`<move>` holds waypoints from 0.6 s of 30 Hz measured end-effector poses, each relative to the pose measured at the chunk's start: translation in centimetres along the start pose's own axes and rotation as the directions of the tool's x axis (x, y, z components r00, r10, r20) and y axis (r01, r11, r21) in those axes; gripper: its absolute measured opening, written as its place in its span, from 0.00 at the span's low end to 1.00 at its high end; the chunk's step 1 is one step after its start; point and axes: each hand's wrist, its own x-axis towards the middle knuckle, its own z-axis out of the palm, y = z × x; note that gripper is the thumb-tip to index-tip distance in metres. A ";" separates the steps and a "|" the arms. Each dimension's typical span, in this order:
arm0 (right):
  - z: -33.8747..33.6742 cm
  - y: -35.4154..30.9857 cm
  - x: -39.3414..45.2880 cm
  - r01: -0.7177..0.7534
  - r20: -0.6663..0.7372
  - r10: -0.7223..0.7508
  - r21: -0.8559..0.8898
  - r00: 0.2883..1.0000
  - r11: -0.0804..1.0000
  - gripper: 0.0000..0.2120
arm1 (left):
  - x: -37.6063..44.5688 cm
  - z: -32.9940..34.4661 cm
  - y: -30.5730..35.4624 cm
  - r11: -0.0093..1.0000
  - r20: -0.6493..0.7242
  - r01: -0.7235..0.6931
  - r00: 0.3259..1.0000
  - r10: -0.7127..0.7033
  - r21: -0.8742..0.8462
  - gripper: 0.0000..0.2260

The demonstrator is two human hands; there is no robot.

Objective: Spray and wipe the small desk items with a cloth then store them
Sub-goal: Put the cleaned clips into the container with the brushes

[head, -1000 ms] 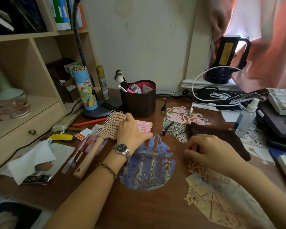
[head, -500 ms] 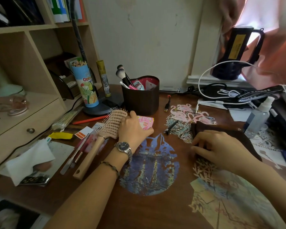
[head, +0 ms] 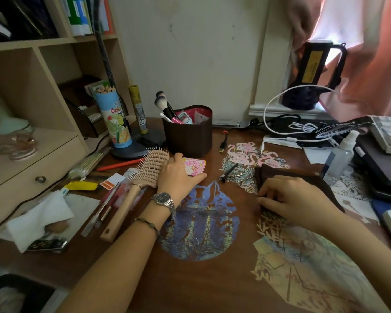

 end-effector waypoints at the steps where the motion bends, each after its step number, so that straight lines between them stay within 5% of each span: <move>1: 0.0 0.0 -0.1 -0.004 0.001 0.004 0.000 1.000 1.000 0.03 | -0.1 -0.1 -0.1 1.000 0.004 -0.007 1.000 0.007 -0.027 0.38; 10: -1.1 -0.2 -1.6 -0.045 -0.021 0.045 0.014 0.999 0.999 0.05 | -1.5 -1.4 1.1 0.931 0.040 -0.223 0.969 0.244 -0.290 0.25; 18: -1.7 0.1 -2.8 -0.035 -0.056 0.035 0.015 0.998 0.999 0.05 | -1.7 1.0 3.6 0.939 0.033 -0.313 0.947 0.320 -0.141 0.17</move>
